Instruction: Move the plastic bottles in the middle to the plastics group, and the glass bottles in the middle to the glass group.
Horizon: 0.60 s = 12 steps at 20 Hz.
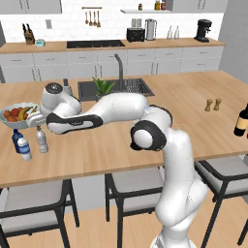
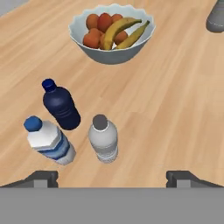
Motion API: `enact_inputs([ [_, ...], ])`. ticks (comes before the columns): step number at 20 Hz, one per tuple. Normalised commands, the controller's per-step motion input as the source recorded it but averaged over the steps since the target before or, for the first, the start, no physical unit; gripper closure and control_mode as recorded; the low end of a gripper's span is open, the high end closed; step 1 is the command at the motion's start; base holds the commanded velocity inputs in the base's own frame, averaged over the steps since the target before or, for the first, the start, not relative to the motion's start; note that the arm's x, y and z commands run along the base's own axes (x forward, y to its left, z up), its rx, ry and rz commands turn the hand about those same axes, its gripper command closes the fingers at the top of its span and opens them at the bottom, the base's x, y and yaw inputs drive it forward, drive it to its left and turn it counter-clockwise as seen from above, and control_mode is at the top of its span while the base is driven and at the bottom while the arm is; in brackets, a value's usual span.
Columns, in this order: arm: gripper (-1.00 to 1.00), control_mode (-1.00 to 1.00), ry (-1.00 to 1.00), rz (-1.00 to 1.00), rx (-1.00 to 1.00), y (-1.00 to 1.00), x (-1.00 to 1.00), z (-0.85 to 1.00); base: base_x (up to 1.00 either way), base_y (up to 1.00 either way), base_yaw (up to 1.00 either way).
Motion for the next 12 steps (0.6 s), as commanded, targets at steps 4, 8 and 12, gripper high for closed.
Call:
enact_inputs([
  [4, -1.0, -1.0, -0.11, -0.08, 0.14, -0.98, -0.95, 0.53, 0.0, 0.0, 0.0],
  [8, -1.0, -1.0, -0.03, -0.11, 0.04, -1.0, -1.0, 0.26, 0.0, 0.0, 0.0],
  [12, -1.0, -1.0, 0.02, -0.11, -0.01, -1.0, -0.82, 0.09, 0.0, 0.0, 0.0],
])
